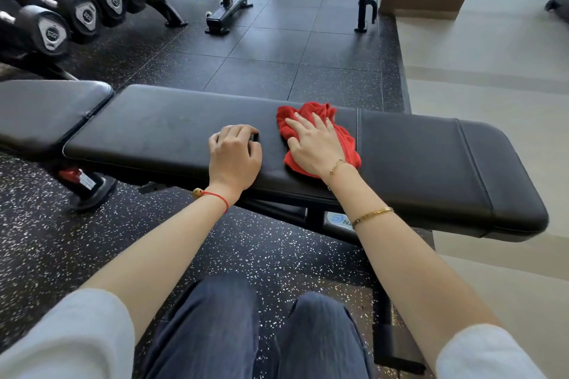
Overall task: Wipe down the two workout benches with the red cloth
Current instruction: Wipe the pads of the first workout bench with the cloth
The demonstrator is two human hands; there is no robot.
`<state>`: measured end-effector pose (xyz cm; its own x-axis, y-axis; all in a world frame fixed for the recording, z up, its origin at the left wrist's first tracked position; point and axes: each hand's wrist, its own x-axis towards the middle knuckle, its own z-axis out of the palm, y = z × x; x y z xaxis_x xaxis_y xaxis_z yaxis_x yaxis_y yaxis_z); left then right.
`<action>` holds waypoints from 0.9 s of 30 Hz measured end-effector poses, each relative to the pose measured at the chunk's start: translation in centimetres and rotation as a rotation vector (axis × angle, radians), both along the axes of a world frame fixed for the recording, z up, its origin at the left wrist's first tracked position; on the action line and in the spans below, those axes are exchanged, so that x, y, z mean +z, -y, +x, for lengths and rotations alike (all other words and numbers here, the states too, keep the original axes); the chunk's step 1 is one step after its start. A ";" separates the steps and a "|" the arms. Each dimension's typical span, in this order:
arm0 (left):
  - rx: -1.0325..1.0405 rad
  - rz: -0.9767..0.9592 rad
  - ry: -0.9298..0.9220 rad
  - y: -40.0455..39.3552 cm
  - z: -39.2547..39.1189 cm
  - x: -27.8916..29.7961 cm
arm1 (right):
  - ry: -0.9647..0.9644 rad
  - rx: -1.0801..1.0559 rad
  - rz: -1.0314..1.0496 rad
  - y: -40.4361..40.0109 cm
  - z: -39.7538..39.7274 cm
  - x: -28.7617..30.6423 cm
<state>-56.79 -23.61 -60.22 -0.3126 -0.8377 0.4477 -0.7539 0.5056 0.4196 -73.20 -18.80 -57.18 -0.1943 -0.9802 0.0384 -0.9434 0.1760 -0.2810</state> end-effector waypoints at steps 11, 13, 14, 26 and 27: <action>-0.081 0.071 -0.003 0.5 1.0 0.6 | 0.013 -0.008 -0.053 -1.4 3.5 -0.5; -0.083 0.039 0.021 1.4 3.0 0.9 | -0.002 -0.078 -0.039 -0.4 3.8 -0.4; -0.084 0.011 0.031 2.2 4.4 1.0 | -0.004 -0.105 -0.030 0.2 4.1 -0.4; -0.052 -0.102 0.147 12.9 21.8 0.4 | 0.020 0.011 0.003 9.7 16.2 0.4; -0.047 -0.099 0.140 13.5 22.4 0.3 | 0.026 0.057 -0.004 9.6 17.4 0.4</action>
